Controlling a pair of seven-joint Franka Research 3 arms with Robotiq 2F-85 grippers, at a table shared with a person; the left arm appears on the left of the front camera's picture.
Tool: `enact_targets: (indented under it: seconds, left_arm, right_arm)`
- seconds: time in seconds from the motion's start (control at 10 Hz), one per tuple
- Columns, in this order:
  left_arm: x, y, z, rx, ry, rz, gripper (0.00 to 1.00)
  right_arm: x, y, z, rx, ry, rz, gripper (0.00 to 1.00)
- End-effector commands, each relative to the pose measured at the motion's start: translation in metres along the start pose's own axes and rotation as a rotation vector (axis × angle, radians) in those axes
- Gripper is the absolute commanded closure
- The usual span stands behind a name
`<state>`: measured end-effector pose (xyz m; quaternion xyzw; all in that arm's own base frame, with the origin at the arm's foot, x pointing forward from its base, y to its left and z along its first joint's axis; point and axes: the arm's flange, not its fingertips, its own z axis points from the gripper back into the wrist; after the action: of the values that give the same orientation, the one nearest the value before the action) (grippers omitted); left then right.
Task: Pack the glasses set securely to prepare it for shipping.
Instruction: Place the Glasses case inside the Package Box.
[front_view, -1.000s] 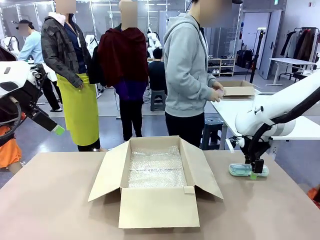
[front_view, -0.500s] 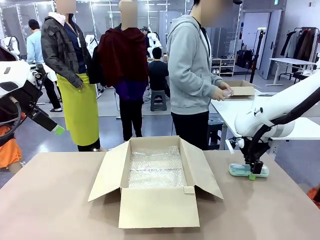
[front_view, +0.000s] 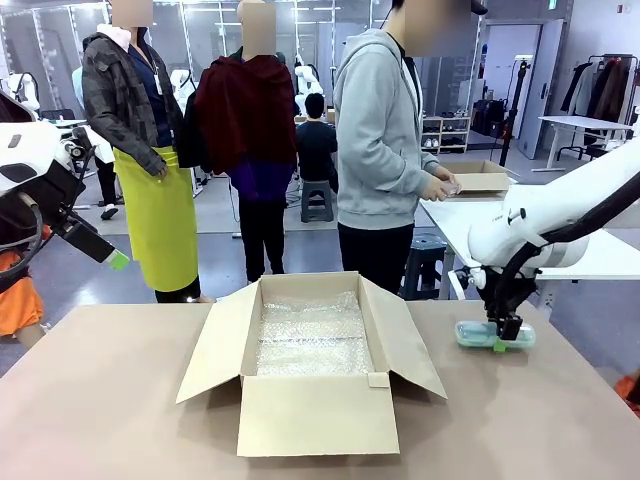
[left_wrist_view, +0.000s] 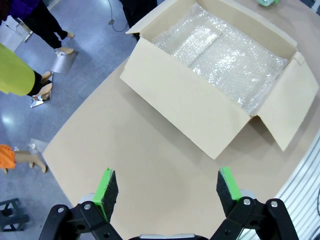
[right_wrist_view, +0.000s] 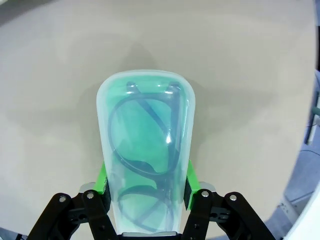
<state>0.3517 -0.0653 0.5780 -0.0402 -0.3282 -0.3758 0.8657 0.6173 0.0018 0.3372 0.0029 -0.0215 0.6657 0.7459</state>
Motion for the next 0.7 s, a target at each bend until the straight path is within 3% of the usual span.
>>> enact_targets:
  seconds: [0.0,0.2,0.6]
  left_arm:
    - [-0.001,0.001,0.001,0.004,-0.003,-0.009,0.0]
    - [-0.001,0.001,0.001,0.004,-0.003,-0.009,0.0]
    - [-0.001,0.001,0.001,0.004,-0.003,-0.009,0.0]
  right_arm:
    - [0.016,0.019,0.066,-0.042,-0.02,-0.038,0.63]
    - [0.033,0.037,0.113,-0.085,-0.016,-0.018,0.63]
    - [0.046,0.055,0.139,-0.111,-0.055,0.004,0.63]
